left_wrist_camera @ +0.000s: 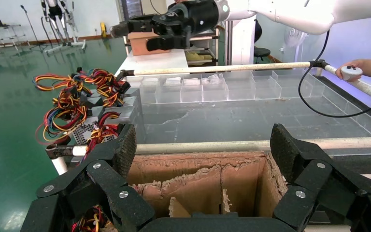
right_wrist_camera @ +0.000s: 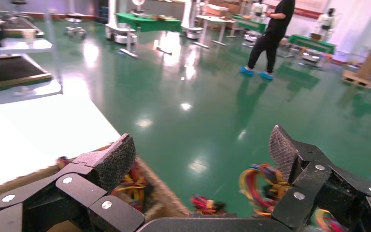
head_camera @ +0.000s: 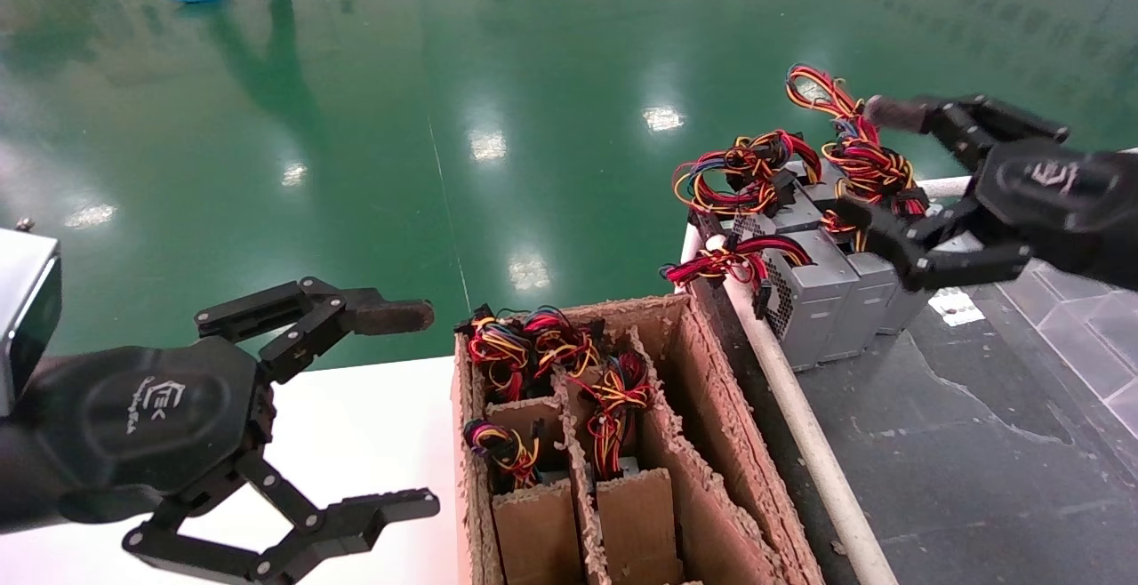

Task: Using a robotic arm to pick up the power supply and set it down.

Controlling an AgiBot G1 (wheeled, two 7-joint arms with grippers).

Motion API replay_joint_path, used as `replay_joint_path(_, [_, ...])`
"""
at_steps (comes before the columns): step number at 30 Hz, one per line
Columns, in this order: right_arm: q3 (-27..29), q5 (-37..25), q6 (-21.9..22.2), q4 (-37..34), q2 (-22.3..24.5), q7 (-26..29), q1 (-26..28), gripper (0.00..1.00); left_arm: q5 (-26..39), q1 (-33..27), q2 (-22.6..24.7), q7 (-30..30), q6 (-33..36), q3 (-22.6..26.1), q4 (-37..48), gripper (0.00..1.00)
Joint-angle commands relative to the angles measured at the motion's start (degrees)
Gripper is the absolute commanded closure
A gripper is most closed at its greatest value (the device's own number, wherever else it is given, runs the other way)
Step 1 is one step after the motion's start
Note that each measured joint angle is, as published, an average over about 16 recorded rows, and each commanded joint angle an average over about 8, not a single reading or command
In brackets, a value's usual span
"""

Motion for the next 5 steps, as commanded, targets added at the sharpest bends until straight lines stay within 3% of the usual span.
replay_joint_path(1, [0.47, 1.06, -0.13, 3.65, 0.41, 1.37, -2.19, 0.00, 0.00, 0.00, 0.00, 0.00, 0.00, 0.00, 0.00, 0.00])
replay_joint_path(5, [0.86, 1.96, -0.24, 6.73, 0.76, 2.52, -4.04, 0.00, 0.00, 0.00, 0.00, 0.00, 0.00, 0.00, 0.00, 0.00])
